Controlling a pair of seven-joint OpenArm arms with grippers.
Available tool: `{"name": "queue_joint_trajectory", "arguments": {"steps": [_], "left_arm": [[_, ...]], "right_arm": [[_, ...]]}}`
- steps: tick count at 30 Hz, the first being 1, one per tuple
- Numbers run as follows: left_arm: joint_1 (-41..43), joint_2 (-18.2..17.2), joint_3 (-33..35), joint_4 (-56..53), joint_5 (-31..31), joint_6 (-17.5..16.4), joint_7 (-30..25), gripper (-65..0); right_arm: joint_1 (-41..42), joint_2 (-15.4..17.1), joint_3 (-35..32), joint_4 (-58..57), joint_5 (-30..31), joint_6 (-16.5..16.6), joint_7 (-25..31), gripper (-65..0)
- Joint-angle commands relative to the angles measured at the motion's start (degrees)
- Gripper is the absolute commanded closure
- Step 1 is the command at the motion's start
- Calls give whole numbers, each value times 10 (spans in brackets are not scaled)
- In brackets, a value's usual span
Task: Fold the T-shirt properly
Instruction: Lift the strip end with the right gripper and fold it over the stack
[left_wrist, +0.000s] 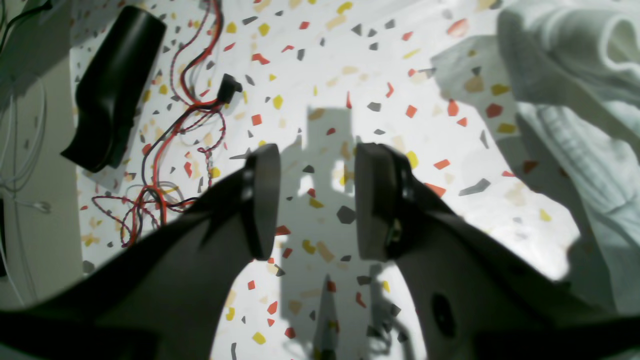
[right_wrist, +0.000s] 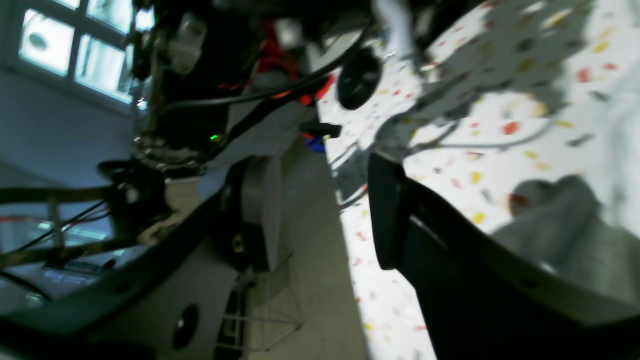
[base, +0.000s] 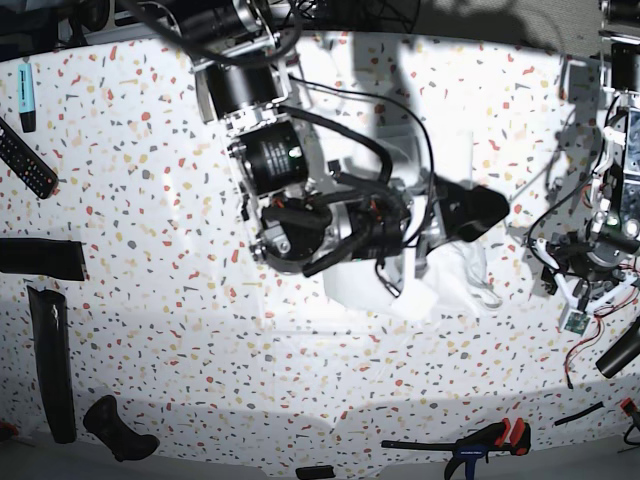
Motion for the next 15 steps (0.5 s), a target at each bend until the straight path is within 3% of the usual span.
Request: {"name": "queue_joint_trajectory", "arguments": {"steps": [1, 4, 7, 15], "left_arm": [[-14, -9, -4, 11, 2, 4, -13, -241], [-14, -9, -4, 11, 2, 4, -13, -241], [-14, -9, -4, 11, 2, 4, -9, -241], [-14, -9, -4, 11, 2, 4, -10, -241]], "right_arm": [[14, -6, -3, 10, 31, 3, 11, -281], [23, -6, 3, 10, 33, 3, 11, -281], [55, -6, 41, 10, -39, 3, 14, -281], [115, -6, 256, 11, -175, 3, 13, -280]]}}
